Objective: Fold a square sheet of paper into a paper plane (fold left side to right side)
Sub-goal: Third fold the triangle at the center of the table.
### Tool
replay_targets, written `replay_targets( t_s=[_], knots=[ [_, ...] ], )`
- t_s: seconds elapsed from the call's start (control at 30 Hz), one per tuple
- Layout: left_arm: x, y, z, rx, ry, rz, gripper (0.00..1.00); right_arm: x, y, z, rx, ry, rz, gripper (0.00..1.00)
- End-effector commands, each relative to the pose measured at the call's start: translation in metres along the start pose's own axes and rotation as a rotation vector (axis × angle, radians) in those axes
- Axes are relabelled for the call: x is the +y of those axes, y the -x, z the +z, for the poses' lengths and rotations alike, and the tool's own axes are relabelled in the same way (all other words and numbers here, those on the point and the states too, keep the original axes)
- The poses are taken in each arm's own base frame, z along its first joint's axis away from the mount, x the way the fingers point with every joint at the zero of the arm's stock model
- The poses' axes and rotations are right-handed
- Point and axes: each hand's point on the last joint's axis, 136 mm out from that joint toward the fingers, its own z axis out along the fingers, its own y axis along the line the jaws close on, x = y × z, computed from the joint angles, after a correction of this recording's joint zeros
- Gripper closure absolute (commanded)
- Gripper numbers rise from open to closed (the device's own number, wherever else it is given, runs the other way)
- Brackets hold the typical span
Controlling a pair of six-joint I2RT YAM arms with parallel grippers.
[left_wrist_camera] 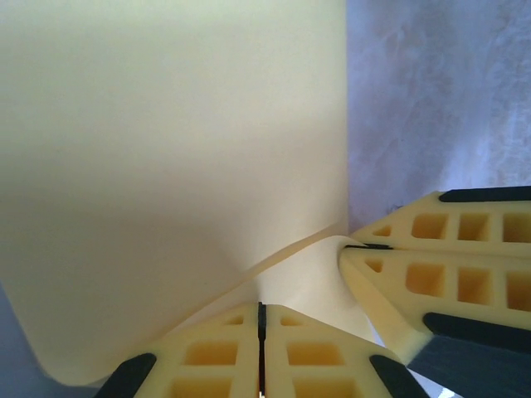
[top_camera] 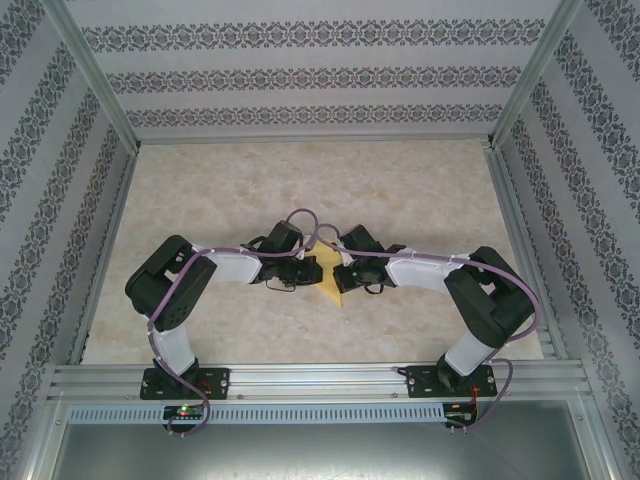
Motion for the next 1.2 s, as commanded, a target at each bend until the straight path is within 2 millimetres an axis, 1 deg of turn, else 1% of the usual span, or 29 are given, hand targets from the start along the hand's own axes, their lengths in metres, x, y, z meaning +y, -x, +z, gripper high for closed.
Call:
replay_targets(
  t_s=[0.0, 0.1, 0.2, 0.27, 0.3, 0.37, 0.43, 0.5, 0.57, 0.67, 0.73, 0.93, 1.07, 1.17],
  knots=[
    [0.02, -0.014, 0.006, 0.028, 0.069, 0.012, 0.9, 0.002, -0.015, 0.0, 0.073, -0.006, -0.015, 1.0],
    [0.027, -0.019, 0.007, 0.034, 0.088, 0.004, 0.91, 0.007, 0.001, -0.008, 0.037, 0.01, -0.011, 0.99],
    [0.031, -0.023, 0.007, 0.036, 0.097, 0.001, 0.91, 0.011, 0.02, -0.019, -0.006, 0.029, -0.004, 0.91],
    [0.034, -0.025, 0.007, 0.04, 0.102, -0.002, 0.91, 0.012, 0.033, -0.03, -0.043, 0.038, 0.008, 0.8],
    [0.034, -0.026, 0.007, 0.042, 0.103, -0.005, 0.91, 0.012, 0.037, -0.036, -0.057, 0.04, 0.014, 0.77],
    [0.033, -0.026, 0.007, 0.042, 0.101, -0.002, 0.92, 0.014, 0.041, -0.048, -0.074, 0.064, 0.03, 0.68],
    [0.033, -0.025, 0.007, 0.04, 0.099, 0.0, 0.92, 0.019, 0.037, -0.056, -0.064, 0.101, 0.037, 0.64],
    [0.032, -0.024, 0.006, 0.038, 0.1, 0.001, 0.92, 0.028, 0.028, -0.06, -0.035, 0.161, 0.049, 0.65],
    [0.031, -0.024, 0.006, 0.037, 0.096, 0.002, 0.92, 0.045, 0.017, -0.061, -0.003, 0.27, 0.078, 0.69],
    [0.029, -0.022, 0.005, 0.033, 0.093, 0.005, 0.92, 0.062, 0.002, -0.054, 0.052, 0.379, 0.135, 0.76],
    [0.03, -0.022, 0.005, 0.033, 0.096, 0.005, 0.92, 0.069, -0.004, -0.048, 0.076, 0.411, 0.153, 0.79],
    [0.03, -0.022, 0.004, 0.036, 0.099, 0.006, 0.92, 0.072, -0.008, -0.03, 0.122, 0.403, 0.162, 0.82],
    [0.03, -0.023, 0.004, 0.037, 0.101, 0.005, 0.92, 0.065, -0.017, -0.019, 0.17, 0.364, 0.163, 0.82],
    [0.03, -0.023, 0.004, 0.038, 0.102, 0.003, 0.92, 0.059, -0.024, -0.014, 0.199, 0.331, 0.157, 0.82]
  ],
)
